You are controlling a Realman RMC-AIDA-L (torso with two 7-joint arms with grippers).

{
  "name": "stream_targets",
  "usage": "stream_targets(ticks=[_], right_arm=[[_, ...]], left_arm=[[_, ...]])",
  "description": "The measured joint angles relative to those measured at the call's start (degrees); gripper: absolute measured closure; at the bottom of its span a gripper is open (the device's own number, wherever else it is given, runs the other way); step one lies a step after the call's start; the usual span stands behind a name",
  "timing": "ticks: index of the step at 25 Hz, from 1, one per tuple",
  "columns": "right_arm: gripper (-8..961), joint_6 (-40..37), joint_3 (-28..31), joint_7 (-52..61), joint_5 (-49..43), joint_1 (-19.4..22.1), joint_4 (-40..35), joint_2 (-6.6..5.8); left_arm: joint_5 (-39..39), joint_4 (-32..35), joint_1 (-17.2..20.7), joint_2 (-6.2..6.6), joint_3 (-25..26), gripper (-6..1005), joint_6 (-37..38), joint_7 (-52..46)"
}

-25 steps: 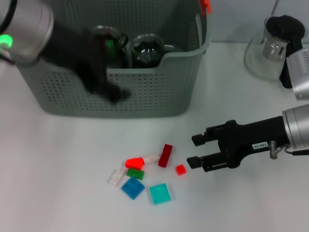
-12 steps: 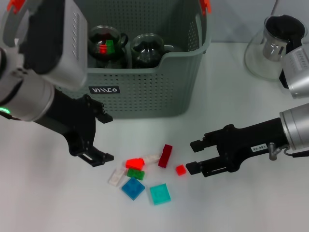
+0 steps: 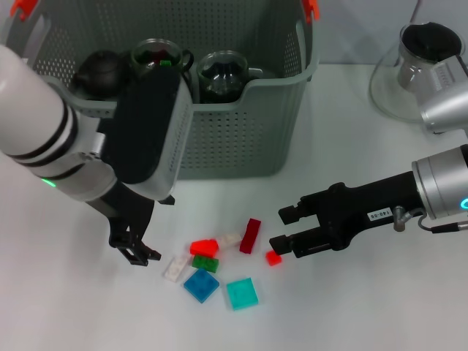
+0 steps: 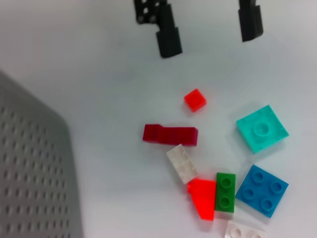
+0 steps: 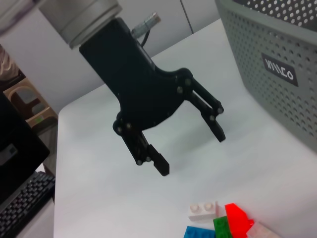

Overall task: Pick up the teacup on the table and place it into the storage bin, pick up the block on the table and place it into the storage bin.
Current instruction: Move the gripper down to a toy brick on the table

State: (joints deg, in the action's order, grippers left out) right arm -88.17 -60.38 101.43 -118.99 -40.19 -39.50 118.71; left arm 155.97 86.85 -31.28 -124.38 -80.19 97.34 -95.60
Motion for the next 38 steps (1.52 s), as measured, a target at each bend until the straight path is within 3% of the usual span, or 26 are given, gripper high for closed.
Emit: stream_targets(ticks=[16, 38], right_arm=[[240, 0.8, 0.18, 0.75, 0.34, -0.35, 0.19, 0.29], [239, 0.89, 0.17, 0.43, 0.43, 0.22, 0.21, 0.55]], left_arm=[[4.08, -11.04, -5.28, -0.16, -13.08, 138, -1.58, -3.09], [3.11, -18.41, -8.27, -0.16, -15.12, 139, -6.88, -1.71]])
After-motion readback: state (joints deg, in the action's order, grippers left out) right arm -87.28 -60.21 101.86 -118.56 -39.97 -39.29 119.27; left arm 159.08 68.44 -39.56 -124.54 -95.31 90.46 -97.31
